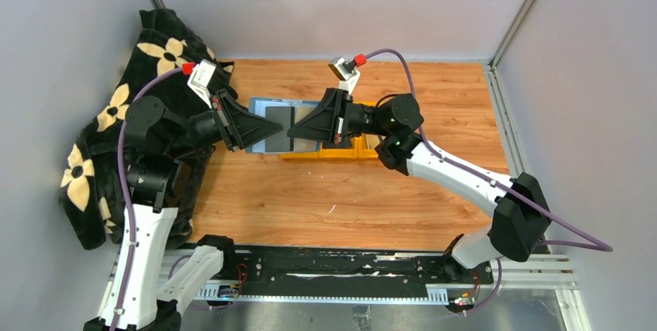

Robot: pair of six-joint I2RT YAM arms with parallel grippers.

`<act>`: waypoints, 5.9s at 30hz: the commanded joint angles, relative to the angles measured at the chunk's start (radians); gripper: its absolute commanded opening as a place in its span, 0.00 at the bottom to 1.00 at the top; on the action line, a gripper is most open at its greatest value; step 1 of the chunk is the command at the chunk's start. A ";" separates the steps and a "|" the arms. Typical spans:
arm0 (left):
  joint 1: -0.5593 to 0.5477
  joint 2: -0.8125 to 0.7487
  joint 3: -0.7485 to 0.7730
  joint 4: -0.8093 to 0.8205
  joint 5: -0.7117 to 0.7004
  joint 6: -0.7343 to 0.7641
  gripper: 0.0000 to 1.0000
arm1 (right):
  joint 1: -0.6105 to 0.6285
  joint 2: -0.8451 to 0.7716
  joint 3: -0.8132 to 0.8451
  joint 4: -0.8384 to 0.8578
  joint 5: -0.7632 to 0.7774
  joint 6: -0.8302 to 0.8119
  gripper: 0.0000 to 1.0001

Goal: Take the credit cards out of the card holder
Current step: Remove the credit card from the card holder, then place the credit card in the storage box, then remove the credit card from the card holder.

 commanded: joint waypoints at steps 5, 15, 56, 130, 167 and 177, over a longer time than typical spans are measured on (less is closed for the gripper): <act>0.001 -0.006 0.013 0.032 0.048 -0.031 0.09 | -0.012 -0.051 -0.083 0.150 0.020 0.056 0.00; 0.001 -0.004 0.018 0.048 0.044 -0.049 0.08 | -0.013 -0.074 -0.131 0.196 0.037 0.070 0.00; 0.002 0.012 0.076 -0.040 0.001 0.064 0.00 | -0.251 -0.200 -0.277 0.182 -0.001 0.102 0.00; 0.002 -0.006 0.131 -0.080 0.035 0.104 0.00 | -0.206 -0.028 0.109 -0.850 0.457 -0.602 0.77; 0.002 -0.009 0.092 0.076 0.099 -0.073 0.00 | -0.053 -0.271 -0.249 0.140 0.039 -0.171 0.27; 0.002 -0.011 0.082 0.076 0.104 -0.072 0.00 | -0.016 -0.259 -0.213 0.071 0.040 -0.225 0.44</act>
